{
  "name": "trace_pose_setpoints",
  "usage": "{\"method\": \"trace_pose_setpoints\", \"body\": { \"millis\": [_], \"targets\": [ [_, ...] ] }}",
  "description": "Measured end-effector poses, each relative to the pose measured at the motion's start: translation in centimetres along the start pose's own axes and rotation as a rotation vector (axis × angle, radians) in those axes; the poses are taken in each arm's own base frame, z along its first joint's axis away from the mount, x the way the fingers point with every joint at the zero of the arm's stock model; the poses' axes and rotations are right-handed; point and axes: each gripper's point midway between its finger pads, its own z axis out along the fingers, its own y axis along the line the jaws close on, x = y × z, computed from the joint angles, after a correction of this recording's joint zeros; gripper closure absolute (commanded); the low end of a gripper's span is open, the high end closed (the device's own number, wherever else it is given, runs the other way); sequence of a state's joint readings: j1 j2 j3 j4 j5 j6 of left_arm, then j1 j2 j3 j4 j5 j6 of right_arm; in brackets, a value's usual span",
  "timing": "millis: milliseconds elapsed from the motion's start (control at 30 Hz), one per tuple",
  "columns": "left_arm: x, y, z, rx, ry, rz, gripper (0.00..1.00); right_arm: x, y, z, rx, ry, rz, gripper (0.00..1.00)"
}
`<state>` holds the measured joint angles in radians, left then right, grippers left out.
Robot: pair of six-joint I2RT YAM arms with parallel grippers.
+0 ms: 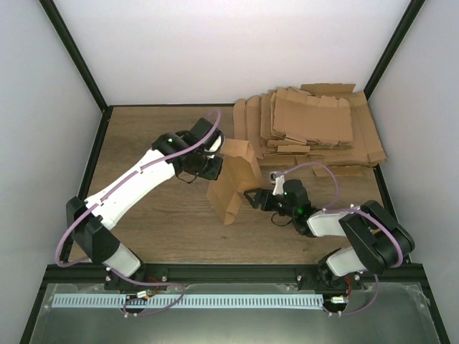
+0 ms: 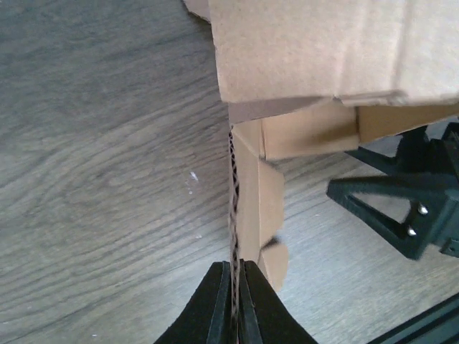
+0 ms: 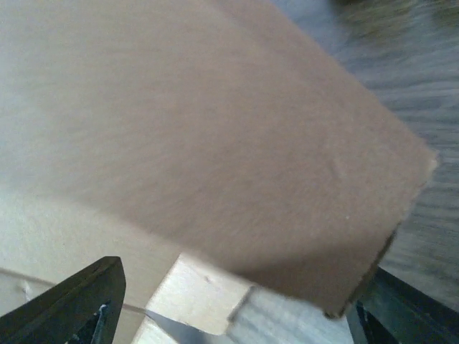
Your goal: Fold the paper box
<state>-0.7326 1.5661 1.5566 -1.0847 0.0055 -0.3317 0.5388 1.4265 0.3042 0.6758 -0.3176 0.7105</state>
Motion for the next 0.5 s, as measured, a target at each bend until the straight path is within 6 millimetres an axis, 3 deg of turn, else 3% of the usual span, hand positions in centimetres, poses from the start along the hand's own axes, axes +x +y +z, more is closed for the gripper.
{"method": "trace_pose_setpoints", "body": {
  "millis": [100,267,500],
  "targets": [
    [-0.3,0.7,-0.3,-0.040,-0.001,0.023,0.95,1.4,0.4,-0.3,-0.037,0.059,-0.019,0.00],
    [-0.3,1.8,0.4,-0.105,0.020,0.062,0.95,2.8,0.1,-0.8,-0.027,0.121,-0.027,0.00],
    [-0.2,2.3,1.5,-0.136,0.046,0.104,0.95,2.0,-0.4,-2.0,0.046,0.091,-0.057,0.00]
  ]
}}
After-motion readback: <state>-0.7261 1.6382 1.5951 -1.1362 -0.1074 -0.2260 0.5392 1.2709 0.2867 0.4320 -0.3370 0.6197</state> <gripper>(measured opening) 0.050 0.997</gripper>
